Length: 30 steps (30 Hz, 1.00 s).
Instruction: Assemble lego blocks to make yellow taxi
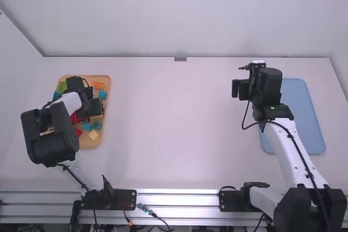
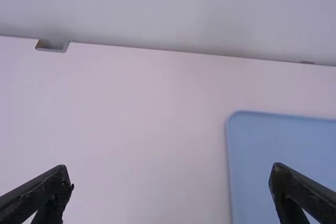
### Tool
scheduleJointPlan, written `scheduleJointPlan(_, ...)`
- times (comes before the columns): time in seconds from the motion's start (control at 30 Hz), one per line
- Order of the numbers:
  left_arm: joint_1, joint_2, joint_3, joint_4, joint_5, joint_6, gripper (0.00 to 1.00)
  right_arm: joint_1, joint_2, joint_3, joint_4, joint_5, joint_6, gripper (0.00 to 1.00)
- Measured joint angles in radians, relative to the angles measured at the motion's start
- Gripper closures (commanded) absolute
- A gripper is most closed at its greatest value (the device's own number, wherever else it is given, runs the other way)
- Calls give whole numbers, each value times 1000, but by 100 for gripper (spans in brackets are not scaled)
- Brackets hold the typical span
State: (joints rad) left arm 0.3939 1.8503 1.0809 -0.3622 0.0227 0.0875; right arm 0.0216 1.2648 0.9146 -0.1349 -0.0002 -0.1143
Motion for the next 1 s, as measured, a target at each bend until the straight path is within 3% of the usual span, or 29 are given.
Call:
scheduleJointPlan(0.13, 0, 1, 57, -41, 3, -16, 37, 0, 0, 0, 0, 1, 1, 1)
scheduleJointPlan(0.5, 0, 1, 13, 12, 3, -18, 18, 0, 0, 0, 0, 0, 2, 1)
scheduleJointPlan(1.0, 0, 1, -61, 133, -10, -80, 21, 0, 0, 0, -3, -2, 0, 1)
